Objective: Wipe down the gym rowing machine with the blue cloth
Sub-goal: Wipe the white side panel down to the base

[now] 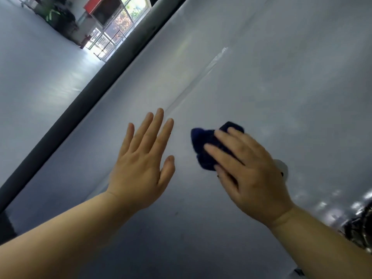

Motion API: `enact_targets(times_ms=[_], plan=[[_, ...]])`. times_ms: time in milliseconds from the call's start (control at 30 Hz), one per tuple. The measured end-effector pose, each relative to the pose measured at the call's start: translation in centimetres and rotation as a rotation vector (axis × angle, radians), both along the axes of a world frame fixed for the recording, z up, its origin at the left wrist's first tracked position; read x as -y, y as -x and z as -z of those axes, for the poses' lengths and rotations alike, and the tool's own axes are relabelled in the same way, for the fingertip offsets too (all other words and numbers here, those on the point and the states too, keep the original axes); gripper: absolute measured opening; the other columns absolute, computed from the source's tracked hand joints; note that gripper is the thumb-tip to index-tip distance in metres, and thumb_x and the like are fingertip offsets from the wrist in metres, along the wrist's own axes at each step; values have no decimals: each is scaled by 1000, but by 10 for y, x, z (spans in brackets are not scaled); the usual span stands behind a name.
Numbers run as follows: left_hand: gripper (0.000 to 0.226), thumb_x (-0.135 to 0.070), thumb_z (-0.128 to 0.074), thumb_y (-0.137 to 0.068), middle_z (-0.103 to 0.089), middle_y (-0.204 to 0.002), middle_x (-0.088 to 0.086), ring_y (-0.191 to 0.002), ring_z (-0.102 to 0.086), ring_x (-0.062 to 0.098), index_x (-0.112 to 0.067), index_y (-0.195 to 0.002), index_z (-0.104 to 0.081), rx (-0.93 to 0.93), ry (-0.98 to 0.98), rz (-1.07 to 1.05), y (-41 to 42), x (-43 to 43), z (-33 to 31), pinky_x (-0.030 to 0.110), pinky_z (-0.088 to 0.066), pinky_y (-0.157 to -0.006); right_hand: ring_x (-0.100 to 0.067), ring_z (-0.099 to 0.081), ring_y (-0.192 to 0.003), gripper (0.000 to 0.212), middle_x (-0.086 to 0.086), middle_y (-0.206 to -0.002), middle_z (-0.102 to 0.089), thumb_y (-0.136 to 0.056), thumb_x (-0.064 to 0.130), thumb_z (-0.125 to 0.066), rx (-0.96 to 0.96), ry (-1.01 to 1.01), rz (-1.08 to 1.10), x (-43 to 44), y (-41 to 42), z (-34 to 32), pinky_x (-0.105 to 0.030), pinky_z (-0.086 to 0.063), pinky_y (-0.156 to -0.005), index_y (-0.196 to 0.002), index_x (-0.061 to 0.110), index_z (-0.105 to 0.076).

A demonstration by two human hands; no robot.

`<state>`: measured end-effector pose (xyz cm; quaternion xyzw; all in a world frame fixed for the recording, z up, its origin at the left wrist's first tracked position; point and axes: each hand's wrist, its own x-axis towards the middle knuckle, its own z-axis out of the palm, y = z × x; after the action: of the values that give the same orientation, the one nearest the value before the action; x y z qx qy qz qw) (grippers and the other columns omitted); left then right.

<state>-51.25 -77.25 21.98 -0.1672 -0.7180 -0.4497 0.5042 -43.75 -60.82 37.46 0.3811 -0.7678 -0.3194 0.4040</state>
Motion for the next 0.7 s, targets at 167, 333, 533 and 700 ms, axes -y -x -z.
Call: enact_targets(times_ms=[167,333,533,700], plan=[[66,-39,-31,-98,-6,-163,7,-152,-1,25,-14,-157,-15,-43,96,-49,-4,-8,-2,42,4,-123,-32,-44,-135,37,-13,-146,-49,-100,20,-51,-139,287,12,-26,-11,-25,-53,-38,-107,-136,13,-58],[67,-41,-32,-98,-7,-164,9,-152,0,26,-13,-157,-15,-75,179,-57,-6,-6,3,42,4,-123,-31,-33,-142,41,-12,-150,-43,-99,16,-54,-104,362,44,-29,-16,32,-46,-30,-115,-139,14,-55],[67,-41,-35,-97,-9,-163,11,-152,-2,27,-11,-155,-20,-141,271,-50,-20,-23,12,43,4,-123,-31,-39,-139,38,-12,-147,-47,-100,16,-51,-139,373,45,-68,-27,10,-54,-33,-111,-137,15,-57],[67,-40,-39,-95,-12,-163,10,-152,-6,28,-12,-154,-23,-237,417,-38,-25,-36,13,47,0,-123,-30,-30,-143,41,-13,-152,-40,-101,14,-49,-238,715,50,-74,-30,36,-43,-29,-117,-141,15,-52]])
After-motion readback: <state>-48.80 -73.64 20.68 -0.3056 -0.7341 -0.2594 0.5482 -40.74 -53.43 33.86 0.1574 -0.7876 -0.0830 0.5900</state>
